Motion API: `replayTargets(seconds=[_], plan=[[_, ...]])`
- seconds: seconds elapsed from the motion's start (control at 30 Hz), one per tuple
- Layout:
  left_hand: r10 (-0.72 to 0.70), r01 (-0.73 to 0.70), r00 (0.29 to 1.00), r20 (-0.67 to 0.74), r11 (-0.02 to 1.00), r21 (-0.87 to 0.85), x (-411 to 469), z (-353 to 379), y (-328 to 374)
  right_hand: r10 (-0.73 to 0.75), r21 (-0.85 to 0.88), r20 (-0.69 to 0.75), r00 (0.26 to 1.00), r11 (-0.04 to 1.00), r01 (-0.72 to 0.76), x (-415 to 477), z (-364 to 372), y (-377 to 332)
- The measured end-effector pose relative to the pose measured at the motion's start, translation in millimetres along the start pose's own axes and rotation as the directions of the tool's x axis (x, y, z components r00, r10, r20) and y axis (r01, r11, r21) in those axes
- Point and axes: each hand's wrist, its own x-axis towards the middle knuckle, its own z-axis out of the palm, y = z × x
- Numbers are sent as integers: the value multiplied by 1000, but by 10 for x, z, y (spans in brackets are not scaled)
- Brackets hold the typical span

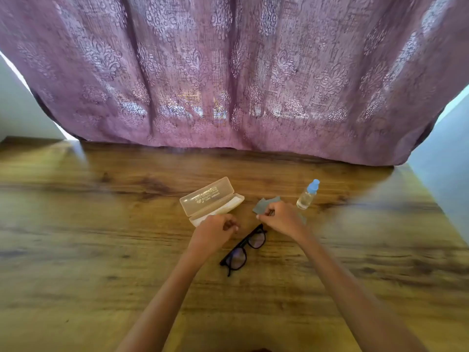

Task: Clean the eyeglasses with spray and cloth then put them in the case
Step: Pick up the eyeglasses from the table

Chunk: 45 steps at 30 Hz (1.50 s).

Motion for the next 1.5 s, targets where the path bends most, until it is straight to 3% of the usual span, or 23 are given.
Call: replayTargets(seconds=[0.1,0.27,0.5,0.67,0.87,1.07,1.17,1.3,1.5], plan=[[-51,48,998,35,996,79,-29,78,-41,65,5,60,996,998,-65,6,11,-3],[-104,99,993,63,992,75,-78,118,-47,151,201,240,959,959,-202,0,-5,-38],[-111,110,986,121,994,17,-125,106,-41,150,506,396,906,788,-352,-47,-43,-30],[-71,79,990,119,995,-62,-129,81,-39,95,617,381,920,714,-330,-70,-144,10],[-61,63,998,16,981,-186,-122,-4,55,12,608,352,936,757,-238,-117,-283,14],[-63,44,987,-149,991,-129,-109,-115,146,-30,621,330,943,759,-193,-152,-412,-38],[-138,69,971,-194,943,-325,-69,-159,167,-42,618,334,941,764,-185,-152,-439,-23],[-264,82,939,-220,793,-603,-26,-281,183,-76,604,330,941,783,-149,-182,-445,1],[-384,84,890,-244,666,-741,84,-419,121,-71,557,332,941,819,-135,-229,-414,-2]])
